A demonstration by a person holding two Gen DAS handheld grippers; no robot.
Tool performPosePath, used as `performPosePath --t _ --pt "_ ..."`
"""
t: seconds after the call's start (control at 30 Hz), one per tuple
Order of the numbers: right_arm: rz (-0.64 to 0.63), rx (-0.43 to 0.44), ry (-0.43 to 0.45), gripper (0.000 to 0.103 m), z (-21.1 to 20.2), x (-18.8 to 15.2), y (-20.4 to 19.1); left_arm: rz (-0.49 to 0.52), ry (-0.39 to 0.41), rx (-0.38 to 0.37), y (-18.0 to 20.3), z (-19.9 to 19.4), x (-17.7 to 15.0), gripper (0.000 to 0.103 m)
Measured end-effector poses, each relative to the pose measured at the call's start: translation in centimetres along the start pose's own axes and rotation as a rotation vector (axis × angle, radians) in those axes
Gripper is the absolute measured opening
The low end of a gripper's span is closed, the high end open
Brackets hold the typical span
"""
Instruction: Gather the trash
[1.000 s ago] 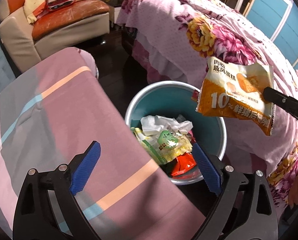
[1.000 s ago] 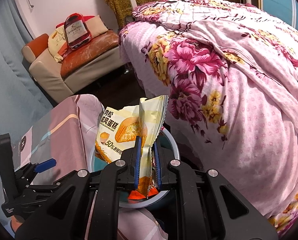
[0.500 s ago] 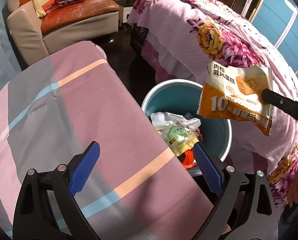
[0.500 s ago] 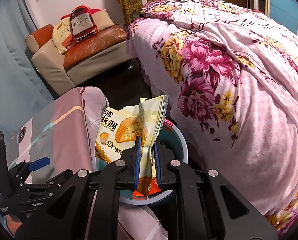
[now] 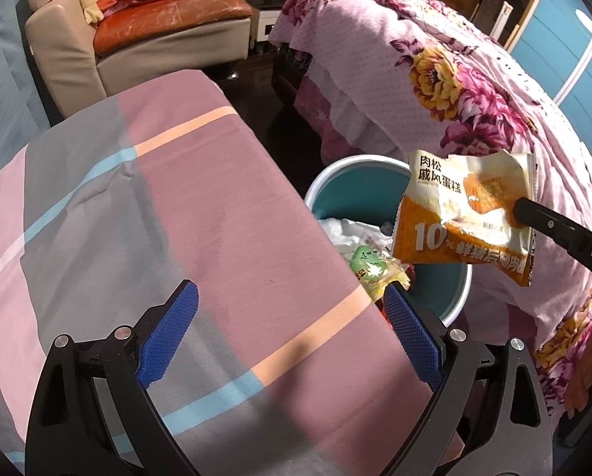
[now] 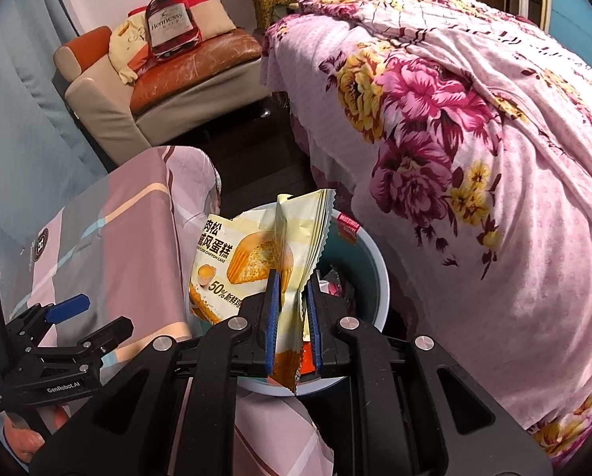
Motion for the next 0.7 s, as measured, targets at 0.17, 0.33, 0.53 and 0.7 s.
performPosePath --t 0.17,0.33,0.53,0.7 --pt "-0.003 0.013 -0.025 0.017 0.8 0.0 -0.2 -0.010 0.002 0.010 -0.6 0.0 -0.1 0.094" --pt "0.005 0.034 -0.042 0.041 1.3 -0.1 -0.3 -0.030 0.001 0.013 -1.2 0.0 -0.2 0.094" --pt "-0.001 0.023 -0.032 0.070 0.4 -0.2 -0.4 -0.047 0.001 0.001 -1.6 -0.3 -0.4 0.094" --pt "-0.025 0.009 -0.039 0.080 -0.6 -0.7 -1.1 -0.041 0.010 0.019 -1.4 -1.0 -0.9 0.094"
Point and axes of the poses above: each gripper's, at about its wrist camera, not at the fingertips, and z roughly the way its jaws point, y to its right, x to its top, the point moved 4 cm from there along z, roughly the way its jaws point, and after that the axes turned 9 degrees about -y, right-handed, at the moved point
